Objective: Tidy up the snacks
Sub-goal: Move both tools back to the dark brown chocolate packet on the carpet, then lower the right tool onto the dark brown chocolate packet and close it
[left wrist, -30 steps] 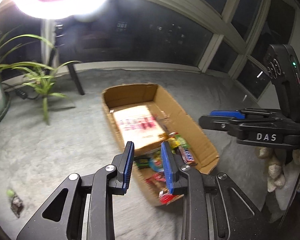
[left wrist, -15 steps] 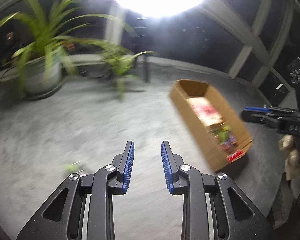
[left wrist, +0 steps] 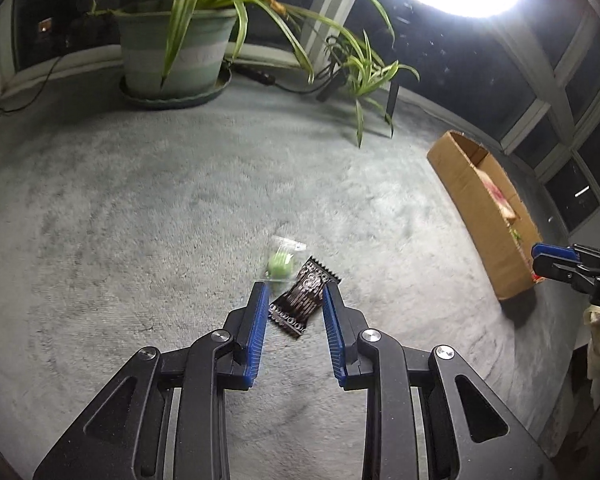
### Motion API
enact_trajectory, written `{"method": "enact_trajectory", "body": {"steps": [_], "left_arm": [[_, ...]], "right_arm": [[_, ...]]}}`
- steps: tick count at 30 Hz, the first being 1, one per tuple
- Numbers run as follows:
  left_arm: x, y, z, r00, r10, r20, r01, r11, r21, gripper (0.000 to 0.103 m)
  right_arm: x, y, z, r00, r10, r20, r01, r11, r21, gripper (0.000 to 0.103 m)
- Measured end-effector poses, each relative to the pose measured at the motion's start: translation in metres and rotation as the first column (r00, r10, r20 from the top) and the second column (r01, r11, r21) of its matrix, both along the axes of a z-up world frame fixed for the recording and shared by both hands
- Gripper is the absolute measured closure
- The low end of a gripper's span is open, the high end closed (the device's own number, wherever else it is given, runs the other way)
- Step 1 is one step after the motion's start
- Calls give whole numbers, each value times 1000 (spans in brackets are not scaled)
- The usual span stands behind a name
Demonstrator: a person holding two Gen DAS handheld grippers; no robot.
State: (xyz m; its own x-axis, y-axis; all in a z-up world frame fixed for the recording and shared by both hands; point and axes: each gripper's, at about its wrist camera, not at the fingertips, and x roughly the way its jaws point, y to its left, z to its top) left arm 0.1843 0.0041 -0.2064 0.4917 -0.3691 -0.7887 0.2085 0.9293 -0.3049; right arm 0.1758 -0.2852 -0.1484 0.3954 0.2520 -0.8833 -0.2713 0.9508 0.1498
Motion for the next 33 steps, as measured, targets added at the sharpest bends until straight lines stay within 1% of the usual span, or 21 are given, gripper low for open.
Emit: {"method": "enact_trajectory", "body": {"steps": [3,8,14,19,21,25,31,33], "left_arm": [[4,0,-9,1000,-13,-13,13,1000,-5,77],[9,-1,-16,999,-30,-19,30,999,-15,77],[13,0,-23,999,-48,-12,48,999,13,77],[12,-4,-29,996,-80,-33,79,996,-37,77],[11,-8,-30,994,-101,-43,98,993,-72,77],[14,-23,-31,994,-105,-26,102,990,-95,77],[30,-46,-32,993,-120,-14,117,986,-120,77],[29,-50,-31,992,-129,-11,126,983,-133,77]], "right_arm": [[-1,2,-1,1000,-8,-5,8,1000,-3,61],[-1,3,-2,1000,-17,-10,17,1000,-6,61],[4,8,-4,1000,-14,-12,14,1000,-12,61],[7,13,-7,1000,-12,-22,12,1000,5,60],[8,16,-12,999,-12,-29,12,1000,12,61],[13,19,-19,999,-15,-37,16,999,36,61],[23,25,-28,999,-16,-43,18,999,41,61],[25,30,-32,999,-12,-42,14,999,39,61]]}}
